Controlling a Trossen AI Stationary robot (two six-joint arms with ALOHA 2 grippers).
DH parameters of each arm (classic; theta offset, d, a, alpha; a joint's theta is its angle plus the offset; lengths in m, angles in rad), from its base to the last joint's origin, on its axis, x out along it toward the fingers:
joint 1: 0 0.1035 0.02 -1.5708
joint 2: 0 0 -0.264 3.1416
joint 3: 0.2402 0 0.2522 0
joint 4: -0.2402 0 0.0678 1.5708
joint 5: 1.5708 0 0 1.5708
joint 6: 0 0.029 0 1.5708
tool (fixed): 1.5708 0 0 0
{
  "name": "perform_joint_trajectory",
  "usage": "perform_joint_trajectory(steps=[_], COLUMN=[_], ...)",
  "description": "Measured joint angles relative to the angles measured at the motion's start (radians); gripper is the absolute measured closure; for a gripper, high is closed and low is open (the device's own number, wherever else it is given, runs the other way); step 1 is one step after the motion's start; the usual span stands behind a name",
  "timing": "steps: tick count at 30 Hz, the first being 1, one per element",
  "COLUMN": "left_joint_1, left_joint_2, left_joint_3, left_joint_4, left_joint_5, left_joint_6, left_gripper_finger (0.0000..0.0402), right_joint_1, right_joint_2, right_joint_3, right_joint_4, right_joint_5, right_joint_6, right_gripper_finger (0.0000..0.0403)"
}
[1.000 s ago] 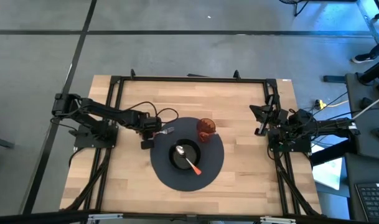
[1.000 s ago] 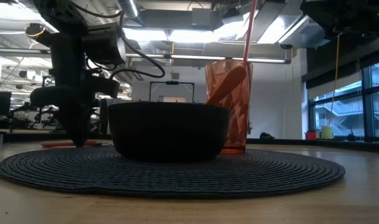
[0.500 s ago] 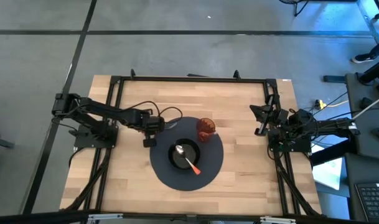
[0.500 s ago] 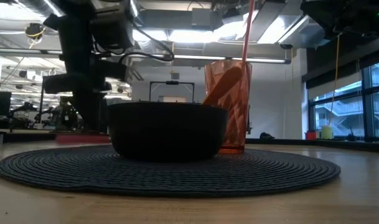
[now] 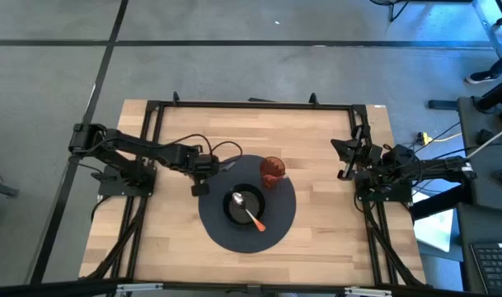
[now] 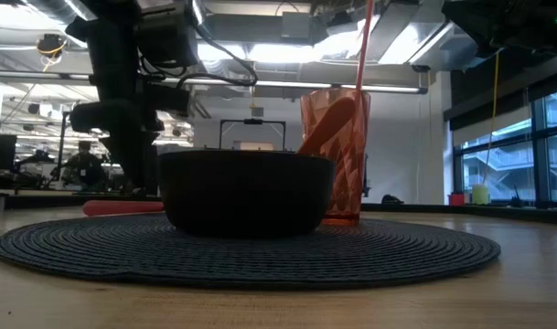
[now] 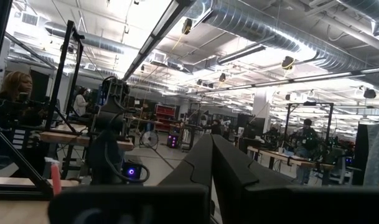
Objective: Pick & Place Utensil
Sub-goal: Put the pink fork into the black bowl
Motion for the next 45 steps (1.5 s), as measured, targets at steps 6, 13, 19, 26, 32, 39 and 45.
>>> perform_joint_trajectory(steps=[6,13,19,26,32,39,45], left_joint_1=[0.0,0.03,0.052,0.075,0.077,0.075,0.059], left_joint_2=[0.001,0.038,0.113,0.157,0.143,0.132,0.132], left_joint_3=[0.0,-0.008,-0.008,-0.004,-0.006,-0.008,0.012], left_joint_4=[0.052,0.046,0.048,0.049,0.034,0.011,-0.025], left_joint_5=[0.018,0.009,0.013,0.063,0.078,0.086,0.03], left_joint_6=[0.013,0.027,0.038,0.061,0.06,0.071,0.061], left_gripper_finger=[0.0337,0.0283,0.0261,0.0285,0.0361,0.0378,0.0378], right_joint_1=[0.0,0.0,0.0,0.0,0.0,0.0,0.0], right_joint_2=[0.0,0.0,0.0,0.0,0.0,0.0,0.0], right_joint_3=[0.0,0.0,0.0,0.0,0.0,0.0,0.0], right_joint_4=[0.005,0.007,0.006,0.006,0.006,0.007,0.007], right_joint_5=[0.0,0.0,0.0,0.0,0.0,0.0,0.0], right_joint_6=[0.006,0.008,0.004,0.004,0.003,0.003,0.003], right_gripper_finger=[0.0393,0.0393,0.0393,0.0393,0.0393,0.0393,0.0393])
